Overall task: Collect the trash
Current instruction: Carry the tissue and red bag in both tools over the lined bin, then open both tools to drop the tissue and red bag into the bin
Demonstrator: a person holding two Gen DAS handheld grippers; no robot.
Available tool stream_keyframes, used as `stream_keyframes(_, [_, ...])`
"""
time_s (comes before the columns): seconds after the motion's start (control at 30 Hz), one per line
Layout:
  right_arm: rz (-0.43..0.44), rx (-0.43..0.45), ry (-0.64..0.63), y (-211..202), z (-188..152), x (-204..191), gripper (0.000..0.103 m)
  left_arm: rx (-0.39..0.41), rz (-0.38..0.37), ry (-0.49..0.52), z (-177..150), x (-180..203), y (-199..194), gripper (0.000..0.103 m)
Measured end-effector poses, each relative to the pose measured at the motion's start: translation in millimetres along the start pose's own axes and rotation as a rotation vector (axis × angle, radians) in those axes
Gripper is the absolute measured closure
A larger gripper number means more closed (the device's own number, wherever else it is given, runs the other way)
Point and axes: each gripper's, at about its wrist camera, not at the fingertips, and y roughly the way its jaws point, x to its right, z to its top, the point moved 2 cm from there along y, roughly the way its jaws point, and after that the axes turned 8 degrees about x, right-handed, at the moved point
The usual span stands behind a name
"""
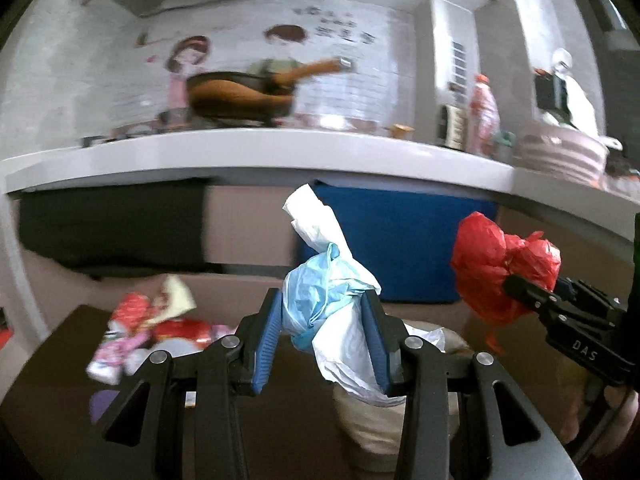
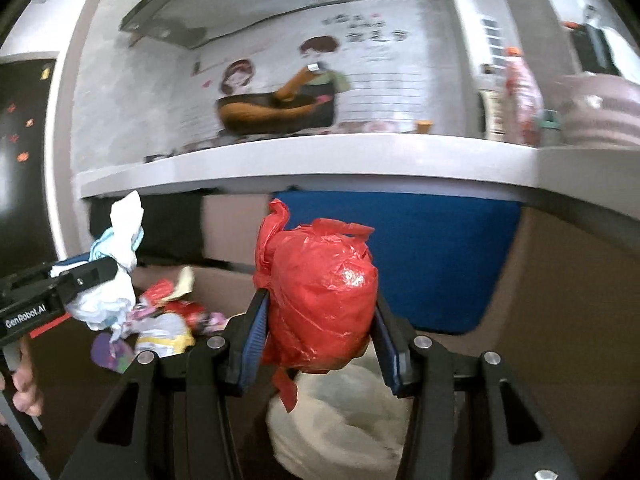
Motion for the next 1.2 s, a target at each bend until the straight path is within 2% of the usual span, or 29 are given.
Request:
stream_keyframes(0.17, [-0.063,-0.011,0.034,-1,-13,32,0.057,-0.066,-0.064,0.035,-17,41,33,0.062])
stream_keyframes(0.33, [-0.08,-0.033,0.101,6,-27,57,0.057,-0.109,-0.103,0.037,-35,58,57,0.062])
stream_keyframes(0.47, [-0.099,-0.064,0.112,17,-39,64,0.057,-0.185,-0.165,-0.002,-54,61,83,0.062])
stream_keyframes(0.83, [-0.099,-0.129,0.136,47,-62,78,0.056,-0.239,-0.165,-0.005,-75,62,123,0.062])
stream_keyframes(1.2, [-0.079,-0.21,0.181,87,-88,89,0.056,-0.337,-0.179,-0.045,-104,54,168,0.062])
